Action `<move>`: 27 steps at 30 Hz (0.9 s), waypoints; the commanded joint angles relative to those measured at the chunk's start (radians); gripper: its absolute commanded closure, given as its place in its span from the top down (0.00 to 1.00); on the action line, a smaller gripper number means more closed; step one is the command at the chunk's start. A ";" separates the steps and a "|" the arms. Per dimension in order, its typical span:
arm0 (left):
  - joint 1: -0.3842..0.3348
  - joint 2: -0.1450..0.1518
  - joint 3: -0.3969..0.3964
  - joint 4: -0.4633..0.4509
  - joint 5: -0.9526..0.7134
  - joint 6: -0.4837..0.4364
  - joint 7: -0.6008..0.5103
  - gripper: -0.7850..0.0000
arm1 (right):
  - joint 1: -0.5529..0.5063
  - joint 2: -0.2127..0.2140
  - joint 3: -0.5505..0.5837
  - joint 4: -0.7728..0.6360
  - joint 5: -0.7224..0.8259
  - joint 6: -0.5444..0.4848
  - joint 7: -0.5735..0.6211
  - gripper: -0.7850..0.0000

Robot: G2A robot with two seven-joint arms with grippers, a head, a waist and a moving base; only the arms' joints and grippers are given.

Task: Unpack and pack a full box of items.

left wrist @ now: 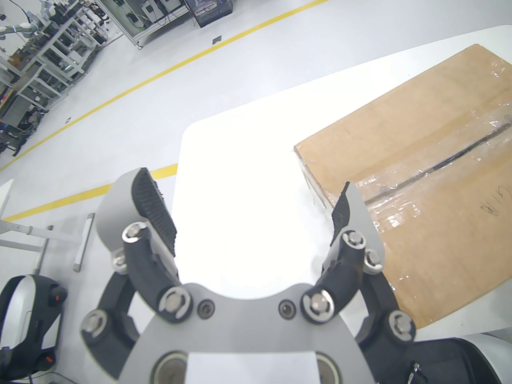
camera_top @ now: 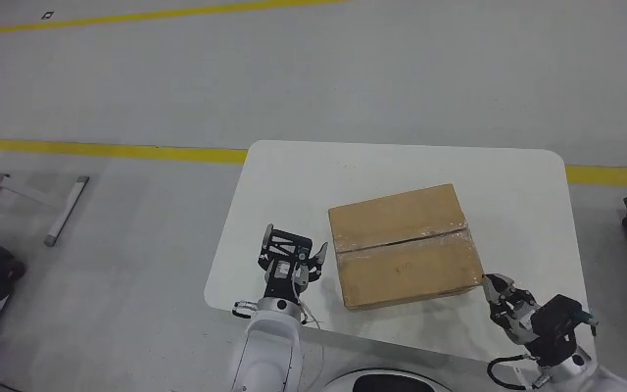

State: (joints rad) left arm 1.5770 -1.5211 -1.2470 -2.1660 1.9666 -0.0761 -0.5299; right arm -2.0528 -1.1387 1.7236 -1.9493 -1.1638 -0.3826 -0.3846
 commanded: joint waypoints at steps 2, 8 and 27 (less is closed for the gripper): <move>0.000 0.000 0.000 0.000 0.000 0.000 0.000 1.00 | -0.023 0.000 0.099 0.023 0.070 0.031 0.008 0.00; 0.000 0.000 0.000 0.000 0.000 0.000 0.000 1.00 | 0.049 0.002 0.127 0.139 0.118 0.034 0.097 0.00; 0.000 0.000 0.000 0.000 0.000 0.000 0.000 1.00 | 0.148 -0.007 -0.121 0.223 -0.076 -0.108 0.065 0.00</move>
State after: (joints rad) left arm 1.5770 -1.5211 -1.2470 -2.1660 1.9666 -0.0761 -0.5299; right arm -1.9037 -1.1454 1.6059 -1.7259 -1.2360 -0.4857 -0.3144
